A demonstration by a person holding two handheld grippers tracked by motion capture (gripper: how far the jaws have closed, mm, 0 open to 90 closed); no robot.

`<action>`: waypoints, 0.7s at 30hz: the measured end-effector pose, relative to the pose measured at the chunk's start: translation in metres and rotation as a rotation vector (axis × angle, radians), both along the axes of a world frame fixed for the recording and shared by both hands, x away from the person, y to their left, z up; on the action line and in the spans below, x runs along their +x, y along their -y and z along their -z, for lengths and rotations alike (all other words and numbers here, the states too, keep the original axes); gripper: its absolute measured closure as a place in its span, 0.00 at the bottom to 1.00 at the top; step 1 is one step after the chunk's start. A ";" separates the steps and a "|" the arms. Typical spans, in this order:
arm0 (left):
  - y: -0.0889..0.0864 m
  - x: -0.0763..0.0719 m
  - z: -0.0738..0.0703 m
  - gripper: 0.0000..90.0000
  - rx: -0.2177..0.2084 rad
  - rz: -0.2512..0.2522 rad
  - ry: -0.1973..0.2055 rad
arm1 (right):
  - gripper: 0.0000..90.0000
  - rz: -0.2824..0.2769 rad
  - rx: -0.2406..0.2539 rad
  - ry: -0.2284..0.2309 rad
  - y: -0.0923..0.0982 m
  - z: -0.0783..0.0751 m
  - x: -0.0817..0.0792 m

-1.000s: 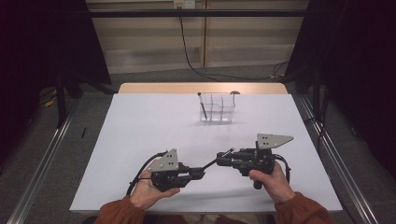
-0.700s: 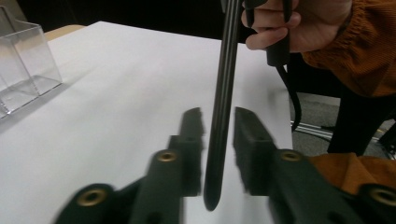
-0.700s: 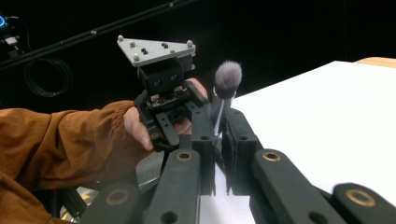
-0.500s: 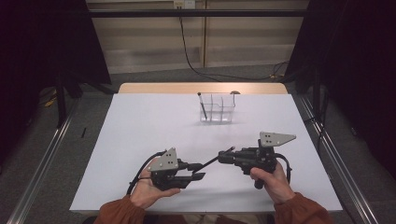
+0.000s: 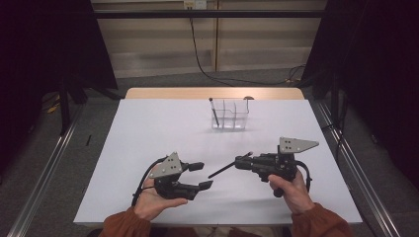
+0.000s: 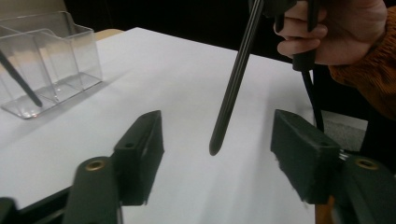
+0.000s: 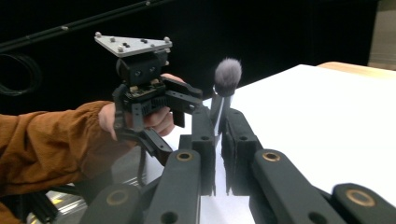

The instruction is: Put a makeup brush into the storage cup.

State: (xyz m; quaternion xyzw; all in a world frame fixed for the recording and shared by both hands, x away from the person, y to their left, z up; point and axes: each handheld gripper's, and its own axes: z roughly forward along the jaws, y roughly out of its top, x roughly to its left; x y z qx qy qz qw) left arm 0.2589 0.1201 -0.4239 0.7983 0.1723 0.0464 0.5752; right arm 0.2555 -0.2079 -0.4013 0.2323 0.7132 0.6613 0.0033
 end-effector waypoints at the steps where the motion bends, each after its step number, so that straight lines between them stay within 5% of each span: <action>1: -0.001 0.000 0.000 0.34 -0.004 -0.011 0.001 | 0.93 0.005 -0.004 0.000 0.000 -0.001 0.000; 14: -0.018 0.003 -0.010 0.16 -0.041 -0.115 0.035 | 0.93 0.023 -0.024 0.005 0.005 -0.006 0.000; 16: -0.022 0.004 -0.013 0.12 -0.030 -0.129 0.082 | 0.93 0.028 -0.029 0.007 0.006 -0.007 0.000; 21: -0.033 0.008 -0.013 0.06 -0.043 -0.166 0.032 | 0.93 0.041 -0.058 -0.005 0.006 -0.007 0.000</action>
